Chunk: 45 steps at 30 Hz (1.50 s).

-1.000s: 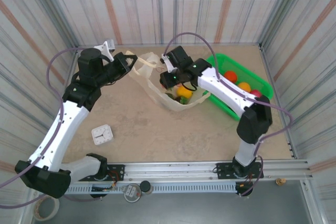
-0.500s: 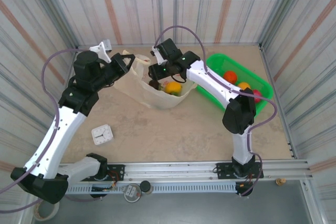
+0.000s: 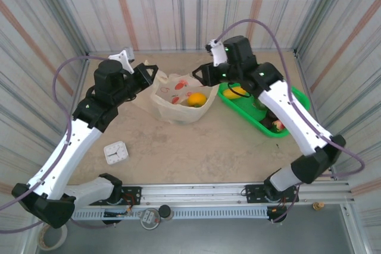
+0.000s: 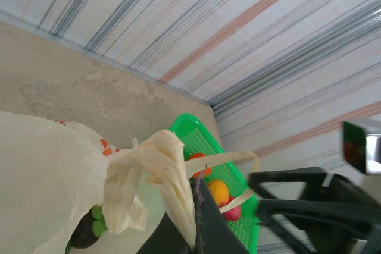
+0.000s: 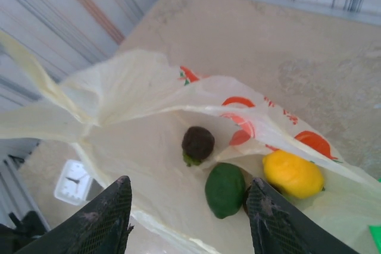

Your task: Place the fake fruits into the plastic bag and tie a complex knot

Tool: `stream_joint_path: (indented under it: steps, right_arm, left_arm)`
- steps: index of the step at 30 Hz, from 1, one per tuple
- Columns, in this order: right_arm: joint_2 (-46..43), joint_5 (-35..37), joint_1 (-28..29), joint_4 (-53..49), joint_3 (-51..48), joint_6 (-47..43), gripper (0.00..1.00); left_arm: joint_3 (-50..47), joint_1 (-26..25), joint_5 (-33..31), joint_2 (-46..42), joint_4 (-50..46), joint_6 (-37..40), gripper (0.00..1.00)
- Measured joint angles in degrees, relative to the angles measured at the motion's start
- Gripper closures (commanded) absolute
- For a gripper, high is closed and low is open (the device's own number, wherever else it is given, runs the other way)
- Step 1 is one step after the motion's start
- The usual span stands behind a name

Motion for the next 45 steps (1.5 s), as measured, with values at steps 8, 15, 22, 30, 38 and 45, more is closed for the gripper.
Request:
stream_joint_path:
  steps: [8, 15, 22, 30, 38, 45]
  right_arm:
    - [-14.99, -6.62, -19.19, 7.13, -14.82, 8.76, 0.47]
    - [-12.44, 3.69, -29.14, -1.97, -19.61, 9.46, 0.49]
    - [-3.67, 14.91, -32.06, -10.01, -22.34, 5.46, 0.45]
    - [4.20, 18.80, -30.25, -9.33, -24.00, 0.85, 0.35]
    - [15.37, 24.06, -28.41, -7.45, -21.00, -1.55, 0.22]
    - [19.65, 25.70, -28.41, -6.58, -19.10, -2.38, 0.22]
  left_arm:
    - [0.26, -1.33, -3.87, 0.17, -1.03, 1.25, 1.00]
    - [0.44, -3.39, -6.12, 0.22, -0.98, 2.89, 1.00]
    - [-0.07, -4.22, -7.26, 0.15, -0.37, 4.04, 1.00]
    - [-1.42, -7.13, -9.97, -0.26, -0.33, 6.51, 1.00]
    - [-2.23, -7.21, -10.34, -1.46, -0.07, 7.15, 1.00]
    - [-2.84, -7.19, -10.32, -1.90, 1.03, 7.54, 1.00]
